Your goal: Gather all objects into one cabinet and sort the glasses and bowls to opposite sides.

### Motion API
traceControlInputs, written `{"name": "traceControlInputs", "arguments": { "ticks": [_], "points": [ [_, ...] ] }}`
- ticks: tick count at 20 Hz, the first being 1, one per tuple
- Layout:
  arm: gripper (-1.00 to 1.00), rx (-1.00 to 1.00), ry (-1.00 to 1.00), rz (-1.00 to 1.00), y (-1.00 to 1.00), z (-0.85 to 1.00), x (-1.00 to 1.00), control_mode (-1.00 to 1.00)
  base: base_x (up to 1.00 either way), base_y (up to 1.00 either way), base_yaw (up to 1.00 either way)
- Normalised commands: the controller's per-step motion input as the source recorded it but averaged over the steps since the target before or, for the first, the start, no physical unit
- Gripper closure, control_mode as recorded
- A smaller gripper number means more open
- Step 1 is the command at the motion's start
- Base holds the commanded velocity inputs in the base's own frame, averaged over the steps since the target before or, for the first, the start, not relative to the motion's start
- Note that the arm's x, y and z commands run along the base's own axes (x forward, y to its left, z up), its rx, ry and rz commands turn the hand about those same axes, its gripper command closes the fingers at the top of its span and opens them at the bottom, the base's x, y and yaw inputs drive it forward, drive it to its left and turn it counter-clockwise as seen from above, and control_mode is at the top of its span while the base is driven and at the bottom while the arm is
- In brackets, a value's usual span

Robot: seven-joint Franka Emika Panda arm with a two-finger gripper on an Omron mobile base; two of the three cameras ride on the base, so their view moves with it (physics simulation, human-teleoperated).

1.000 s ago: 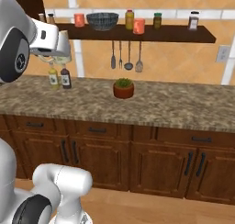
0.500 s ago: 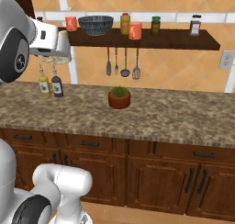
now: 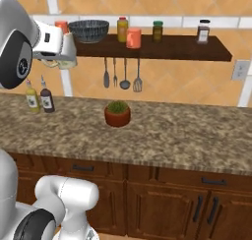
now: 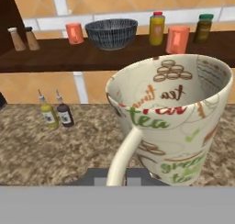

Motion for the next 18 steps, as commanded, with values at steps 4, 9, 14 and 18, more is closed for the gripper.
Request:
{"name": "traceControlInputs", "arguments": {
  "ticks": [4,9,14,18],
  "points": [
    [1.00,0.00,0.00,0.00,0.00,0.00,0.00,1.00,0.53,-0.04,0.00],
    [1.00,0.00,0.00,0.00,0.00,0.00,0.00,1.00,0.49,0.00,0.00],
    [1.00,0.00,0.00,0.00,0.00,0.00,0.00,1.00,0.28,0.00,0.00],
    [1.00,0.00,0.00,0.00,0.00,0.00,0.00,1.00,0.40,0.00,0.00]
  ]
}}
